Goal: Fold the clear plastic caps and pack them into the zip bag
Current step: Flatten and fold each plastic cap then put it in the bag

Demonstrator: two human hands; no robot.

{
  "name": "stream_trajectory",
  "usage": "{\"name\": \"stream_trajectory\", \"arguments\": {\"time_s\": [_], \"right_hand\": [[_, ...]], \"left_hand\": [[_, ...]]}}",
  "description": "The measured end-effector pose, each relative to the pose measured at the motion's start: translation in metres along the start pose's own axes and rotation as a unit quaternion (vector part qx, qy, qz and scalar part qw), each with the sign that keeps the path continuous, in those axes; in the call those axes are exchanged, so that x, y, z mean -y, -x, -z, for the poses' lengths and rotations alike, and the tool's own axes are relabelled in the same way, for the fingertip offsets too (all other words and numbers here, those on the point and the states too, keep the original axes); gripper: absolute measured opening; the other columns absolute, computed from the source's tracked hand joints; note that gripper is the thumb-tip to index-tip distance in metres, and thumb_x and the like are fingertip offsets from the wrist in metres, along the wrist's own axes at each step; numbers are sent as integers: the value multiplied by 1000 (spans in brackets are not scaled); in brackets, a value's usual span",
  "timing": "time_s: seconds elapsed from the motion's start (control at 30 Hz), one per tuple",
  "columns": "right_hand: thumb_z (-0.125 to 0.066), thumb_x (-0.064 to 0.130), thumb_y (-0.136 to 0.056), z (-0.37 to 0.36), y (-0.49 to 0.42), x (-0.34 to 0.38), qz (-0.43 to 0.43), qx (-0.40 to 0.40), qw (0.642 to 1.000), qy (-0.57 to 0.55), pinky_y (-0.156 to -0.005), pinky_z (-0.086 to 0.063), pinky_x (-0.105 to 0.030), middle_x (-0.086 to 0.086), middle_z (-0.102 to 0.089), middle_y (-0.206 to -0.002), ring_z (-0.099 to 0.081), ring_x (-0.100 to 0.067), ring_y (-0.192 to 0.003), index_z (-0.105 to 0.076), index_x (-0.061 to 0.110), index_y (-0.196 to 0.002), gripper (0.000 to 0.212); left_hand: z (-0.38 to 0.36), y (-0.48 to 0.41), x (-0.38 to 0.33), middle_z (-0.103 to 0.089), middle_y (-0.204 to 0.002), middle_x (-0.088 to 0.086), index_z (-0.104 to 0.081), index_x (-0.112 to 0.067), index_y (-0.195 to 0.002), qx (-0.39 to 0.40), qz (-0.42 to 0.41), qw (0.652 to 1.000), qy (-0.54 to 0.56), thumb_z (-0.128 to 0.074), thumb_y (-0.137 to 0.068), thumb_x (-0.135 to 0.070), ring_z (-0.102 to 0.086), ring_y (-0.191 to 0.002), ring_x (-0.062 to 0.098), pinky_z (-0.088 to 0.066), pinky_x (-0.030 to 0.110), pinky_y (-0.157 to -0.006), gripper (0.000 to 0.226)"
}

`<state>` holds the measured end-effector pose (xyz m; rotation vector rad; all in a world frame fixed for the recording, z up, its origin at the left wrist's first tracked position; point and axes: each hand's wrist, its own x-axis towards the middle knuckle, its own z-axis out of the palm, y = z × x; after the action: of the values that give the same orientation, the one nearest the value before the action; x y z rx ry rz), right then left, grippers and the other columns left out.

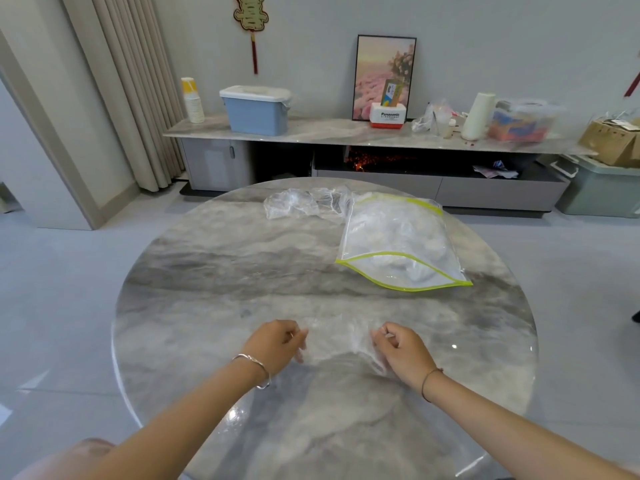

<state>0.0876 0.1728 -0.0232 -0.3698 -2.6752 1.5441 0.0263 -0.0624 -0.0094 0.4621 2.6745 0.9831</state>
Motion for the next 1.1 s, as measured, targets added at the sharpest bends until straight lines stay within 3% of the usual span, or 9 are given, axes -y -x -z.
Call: {"name": "stream_trajectory", "arguments": {"time_s": [0.07,0.23,0.33,0.4,0.47,0.57,0.67,0.97,1.1], "right_hand": [[-56,26,-93,1,-2,-5,-11,-6,999,44,-51,-36,-27,4,-48,-42,-40,-8,-41,-52,8,-71,29],[-61,31,-86,-3,2,-1,40,-68,985,151,-71,-40,-26,10,-54,-91,-54,-11,-84,-53,23,-97,16],[-42,49,-84,-6,5,5,140,-90,965,202,-88,-27,-21,8,-50,-120,-46,-10,-112,-54,21,-117,45],[-22,56,-81,-13,6,5,157,-60,957,238,-100,-21,-22,4,-44,-138,-36,-12,-130,-52,21,-128,66],[-10,56,-84,-20,9,3,147,-12,948,282,-110,-10,-23,4,-28,-152,-20,-12,-141,-40,22,-140,73],[3,59,-79,-28,10,-7,112,46,939,321,-116,-3,-29,7,-10,-158,-6,-9,-145,-27,25,-147,82],[13,61,-68,-33,9,-15,103,75,924,360,-116,1,-31,8,-1,-159,1,-9,-145,-20,28,-149,93],[16,58,-71,-39,10,-20,122,82,910,389,-111,12,-25,10,1,-159,8,-8,-145,-9,26,-151,90],[24,70,-69,-40,8,-24,123,84,908,392,-109,16,-24,8,4,-159,11,-8,-144,-6,24,-151,98]], "left_hand": [[-3,-2,1,-64,-54,-9,-56,-23,-66,-3,37,999,8,-52,-94,-34,-53,-51,1,-44,18,-60,30],[-10,2,3,-57,-87,-2,-51,-19,-109,-46,69,995,-60,-52,-93,-36,-54,-80,15,-41,24,-72,24],[-16,3,0,-53,-121,0,-46,-20,-132,-141,-128,974,-124,-38,-93,-47,-52,-106,17,-43,31,-90,48],[-25,1,-3,-50,-134,-1,-46,-26,-134,-109,-266,943,-169,-28,-96,-48,-47,-118,17,-37,33,-101,47],[-36,-1,-5,-42,-145,-1,-40,-28,-140,-51,-290,931,-217,-12,-98,-50,-41,-131,19,-27,33,-111,55],[-51,-2,-6,-6,-158,-6,-13,-28,-150,20,-214,947,-239,26,-73,-68,-7,-146,17,4,28,-114,95],[-56,-6,-1,7,-158,-8,2,-29,-150,63,-158,949,-265,43,-50,-72,5,-145,15,8,30,-114,116],[-66,-5,3,7,-157,-6,8,-27,-148,58,-154,951,-261,43,-55,-68,5,-146,17,7,31,-115,107],[-68,-5,3,-12,-155,-2,-8,-23,-146,22,-171,948,-268,29,-78,-64,-20,-143,26,-7,38,-114,88]]}}
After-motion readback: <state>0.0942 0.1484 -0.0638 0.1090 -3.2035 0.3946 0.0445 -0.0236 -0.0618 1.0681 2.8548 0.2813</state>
